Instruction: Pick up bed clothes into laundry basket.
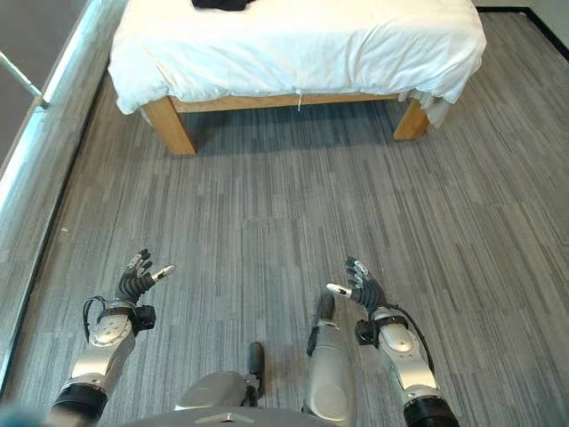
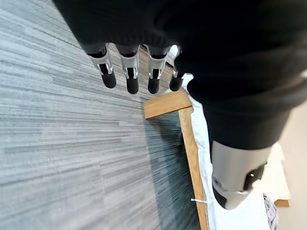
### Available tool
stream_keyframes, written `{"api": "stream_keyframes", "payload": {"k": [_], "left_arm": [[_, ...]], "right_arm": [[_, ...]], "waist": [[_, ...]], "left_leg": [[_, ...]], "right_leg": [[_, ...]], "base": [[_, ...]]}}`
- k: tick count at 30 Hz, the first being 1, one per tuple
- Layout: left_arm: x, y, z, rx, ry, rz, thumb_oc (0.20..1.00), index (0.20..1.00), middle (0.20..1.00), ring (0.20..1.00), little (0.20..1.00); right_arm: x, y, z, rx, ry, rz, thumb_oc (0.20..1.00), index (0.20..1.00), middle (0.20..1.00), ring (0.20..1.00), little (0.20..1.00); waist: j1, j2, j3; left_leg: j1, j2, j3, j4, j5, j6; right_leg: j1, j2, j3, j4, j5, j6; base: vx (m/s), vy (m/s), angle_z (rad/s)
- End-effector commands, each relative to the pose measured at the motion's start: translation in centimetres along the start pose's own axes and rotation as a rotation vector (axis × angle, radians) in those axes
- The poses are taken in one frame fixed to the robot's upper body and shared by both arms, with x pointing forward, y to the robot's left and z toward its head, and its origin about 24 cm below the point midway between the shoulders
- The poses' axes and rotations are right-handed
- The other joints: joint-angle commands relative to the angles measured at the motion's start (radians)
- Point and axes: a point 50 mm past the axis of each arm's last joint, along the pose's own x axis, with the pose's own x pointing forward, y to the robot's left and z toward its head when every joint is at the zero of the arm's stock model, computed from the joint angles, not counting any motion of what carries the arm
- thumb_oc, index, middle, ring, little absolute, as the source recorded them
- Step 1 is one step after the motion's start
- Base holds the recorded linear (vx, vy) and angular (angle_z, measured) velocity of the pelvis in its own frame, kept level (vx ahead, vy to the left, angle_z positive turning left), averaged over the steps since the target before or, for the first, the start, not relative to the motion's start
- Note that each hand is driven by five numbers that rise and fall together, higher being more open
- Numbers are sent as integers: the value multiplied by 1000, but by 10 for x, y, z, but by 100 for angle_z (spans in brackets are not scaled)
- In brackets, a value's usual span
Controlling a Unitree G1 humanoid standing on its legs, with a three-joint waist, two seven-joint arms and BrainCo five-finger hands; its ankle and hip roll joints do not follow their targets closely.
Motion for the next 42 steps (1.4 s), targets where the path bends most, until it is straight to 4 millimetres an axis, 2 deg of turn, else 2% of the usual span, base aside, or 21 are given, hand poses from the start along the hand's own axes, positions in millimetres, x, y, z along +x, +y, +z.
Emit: {"api": "stream_keyframes", "payload": {"k": [1,3,4,5,7,8,9,11,13,15,16,19,23,25,26,27,30,34,37,39,42], "left_arm": [[8,3,26,36,-121,3,1000,1000,1000,1000,1000],[5,2,25,25,-123,-3,1000,1000,1000,1000,1000],[1,-5,19,2,-102,-22,1000,1000,1000,1000,1000],[1,-5,19,2,-102,-22,1000,1000,1000,1000,1000],[-3,-6,11,-51,-70,-21,1000,1000,1000,1000,1000],[-3,-5,11,-51,-70,-20,1000,1000,1000,1000,1000],[-6,-6,7,-79,-53,-32,1000,1000,1000,1000,1000],[-5,-8,11,-94,-68,-40,1000,1000,1000,1000,1000],[-3,-11,12,-108,-64,-44,1000,1000,1000,1000,1000],[-7,-10,8,-85,-64,-63,1000,1000,1000,1000,1000],[-8,-10,8,-85,-62,-65,1000,1000,1000,1000,1000],[-14,-6,-2,-51,-31,-60,1000,1000,1000,1000,1000],[-21,4,-7,-32,-23,-40,1000,1000,1000,1000,1000],[-22,7,-9,-28,-15,-28,1000,1000,1000,1000,1000],[-19,6,-4,-33,-28,-29,1000,1000,1000,1000,1000],[-17,7,0,-33,-42,-20,1000,1000,1000,1000,1000],[-12,8,12,12,-86,-38,1000,1000,1000,1000,1000],[-8,7,27,35,-143,-73,1000,1000,1000,1000,1000],[-6,6,28,49,-146,-83,1000,1000,1000,1000,1000],[-4,6,30,64,-155,-88,1000,1000,1000,1000,1000],[-7,5,26,68,-145,-101,1000,1000,1000,1000,1000]], "right_arm": [[5,-6,22,50,-119,-35,1000,1000,1000,1000,1000],[1,-8,18,71,-111,-34,1000,1000,1000,1000,1000],[0,-11,15,71,-94,-35,1000,1000,1000,1000,1000],[0,-11,15,71,-94,-35,1000,1000,1000,1000,1000],[2,-17,21,98,-109,-37,1000,1000,1000,1000,1000],[2,-17,21,98,-109,-36,1000,1000,1000,1000,1000],[2,-24,25,102,-118,-47,1000,1000,1000,1000,1000],[4,-30,29,84,-129,-73,1000,1000,1000,1000,1000],[6,-37,32,71,-131,-105,1000,1000,1000,1000,1000],[5,-47,43,72,-180,-135,1000,1000,1000,1000,1000],[5,-47,43,71,-178,-136,1000,1000,1000,1000,1000],[7,-45,44,44,-184,-122,1000,1000,1000,1000,1000],[16,-29,54,54,-216,-63,1000,1000,1000,1000,1000],[17,-20,53,64,-217,-46,1000,1000,1000,1000,1000],[21,-11,53,83,-217,-27,1000,1000,1000,1000,1000],[23,-4,56,124,-232,-14,1000,1000,1000,1000,1000],[27,7,60,137,-240,21,1000,1000,1000,1000,1000],[25,3,64,140,-258,25,1000,1000,1000,1000,1000],[22,-3,64,125,-258,5,1000,1000,1000,1000,1000],[14,-21,78,97,-323,-31,1000,1000,1000,1000,1000],[9,-32,93,81,-389,-45,1000,1000,1000,1000,1000]], "waist": [[-57,5,-49],[-68,14,-72],[-77,41,-84],[-80,38,-86],[-63,21,-85],[-68,17,-87],[6,-37,-46],[29,-37,-31],[51,-39,-25],[119,-1,-56],[123,-6,-55],[187,14,-105],[212,-12,-160],[226,-35,-177],[230,-45,-169],[222,-29,-150],[179,19,-117],[143,23,-117],[120,3,-120],[106,-24,-131],[115,-38,-146]], "left_leg": [[234,125,-79,-45,-121,-120],[250,158,-101,41,-91,-143],[200,188,-105,205,46,-173],[195,185,-109,204,49,-174],[100,189,-98,525,216,-183],[93,185,-103,527,220,-183],[-131,147,-61,871,227,-163],[-208,135,-55,877,207,-151],[-285,124,-36,863,179,-146],[-405,125,11,509,202,-150],[-392,120,17,497,201,-151],[-361,76,25,59,288,-155],[-326,66,55,102,254,-103],[-317,56,58,122,227,-79],[-263,38,66,126,179,-42],[-218,42,67,117,158,-24],[-116,55,27,82,125,-7],[-17,68,-43,28,85,-42],[19,58,-93,18,47,-59],[40,48,-175,29,10,-77],[37,52,-209,31,8,-86]], "right_leg": [[29,48,-54,-14,165,42],[36,47,-66,60,152,12],[70,85,-61,109,109,-30],[68,81,-62,108,111,-30],[146,95,-72,123,60,-86],[144,90,-74,121,63,-86],[298,114,-38,88,-18,-152],[344,120,-28,71,-29,-152],[392,125,-21,48,-43,-153],[521,158,-11,-8,-102,-138],[529,152,-8,-12,-104,-137],[676,193,30,-47,-174,-118],[723,169,42,35,-223,-91],[691,147,40,132,-195,-67],[587,108,42,407,-16,10],[504,89,39,555,81,45],[370,71,8,738,70,10],[289,-37,-47,419,27,-16],[310,-2,21,177,24,-5],[319,38,157,77,40,12],[345,29,116,37,47,3]], "base": [[681,-255,30],[629,-247,51],[514,-198,70],[456,-213,69],[426,-278,32],[813,-626,-15],[547,-445,-21],[529,-358,-36],[465,-170,-35],[853,-72,4],[706,9,-15],[843,5,-42],[562,52,-60],[350,95,-92],[320,175,-47],[426,246,-29],[326,120,-7],[404,-98,81],[360,-185,107],[403,-238,112],[193,-172,124]]}}
